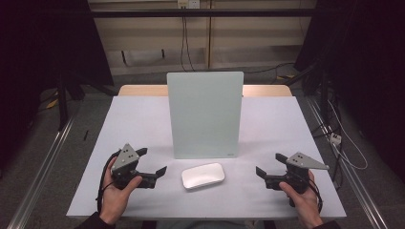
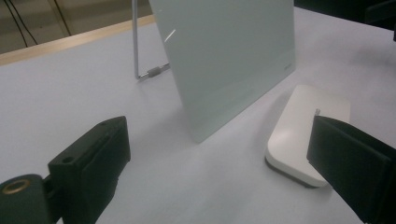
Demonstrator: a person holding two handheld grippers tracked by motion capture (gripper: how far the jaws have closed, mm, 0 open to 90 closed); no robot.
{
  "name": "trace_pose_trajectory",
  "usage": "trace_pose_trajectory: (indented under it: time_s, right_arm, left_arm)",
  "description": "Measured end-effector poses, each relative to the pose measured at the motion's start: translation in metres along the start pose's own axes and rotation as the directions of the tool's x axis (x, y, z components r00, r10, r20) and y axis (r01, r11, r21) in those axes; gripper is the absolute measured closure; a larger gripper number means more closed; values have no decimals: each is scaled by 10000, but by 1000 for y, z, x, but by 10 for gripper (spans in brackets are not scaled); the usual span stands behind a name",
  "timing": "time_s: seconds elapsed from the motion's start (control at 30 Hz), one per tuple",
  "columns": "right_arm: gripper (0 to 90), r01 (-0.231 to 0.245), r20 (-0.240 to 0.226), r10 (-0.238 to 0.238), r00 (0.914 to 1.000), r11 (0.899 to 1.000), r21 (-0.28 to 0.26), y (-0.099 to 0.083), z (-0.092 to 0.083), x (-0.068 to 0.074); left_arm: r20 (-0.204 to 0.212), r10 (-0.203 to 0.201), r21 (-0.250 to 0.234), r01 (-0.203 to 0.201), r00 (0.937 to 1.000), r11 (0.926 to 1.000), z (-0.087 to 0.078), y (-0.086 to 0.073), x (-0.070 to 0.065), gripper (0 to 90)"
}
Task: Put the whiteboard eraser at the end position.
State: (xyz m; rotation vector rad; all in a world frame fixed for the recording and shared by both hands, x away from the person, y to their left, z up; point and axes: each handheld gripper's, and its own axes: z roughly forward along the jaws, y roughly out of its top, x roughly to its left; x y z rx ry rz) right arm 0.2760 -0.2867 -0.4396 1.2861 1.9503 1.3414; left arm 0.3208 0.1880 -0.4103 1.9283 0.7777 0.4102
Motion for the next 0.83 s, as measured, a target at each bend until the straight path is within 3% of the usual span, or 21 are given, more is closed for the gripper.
trace_pose_trajectory:
  time_s: [0.27,0.6,0.63,0.83]
  right_arm:
    - [61,54,-1,-54,10000,10000,14,0,1,0]
    - [61,157,23,-158,9999,9999,29,0,0,0]
    - [61,153,36,-153,9999,9999,31,0,0,0]
    - [61,117,40,-117,9999,9999,46,0,0,0]
  left_arm:
    - [-258,-427,-269,420,9988,9988,-6,-11,5,62]
    - [-450,-554,-391,537,9974,9978,-7,-17,8,59]
    - [-522,-432,-416,411,9977,9983,-8,-17,9,59]
    - [-439,-491,-526,468,9978,9975,-9,-16,9,59]
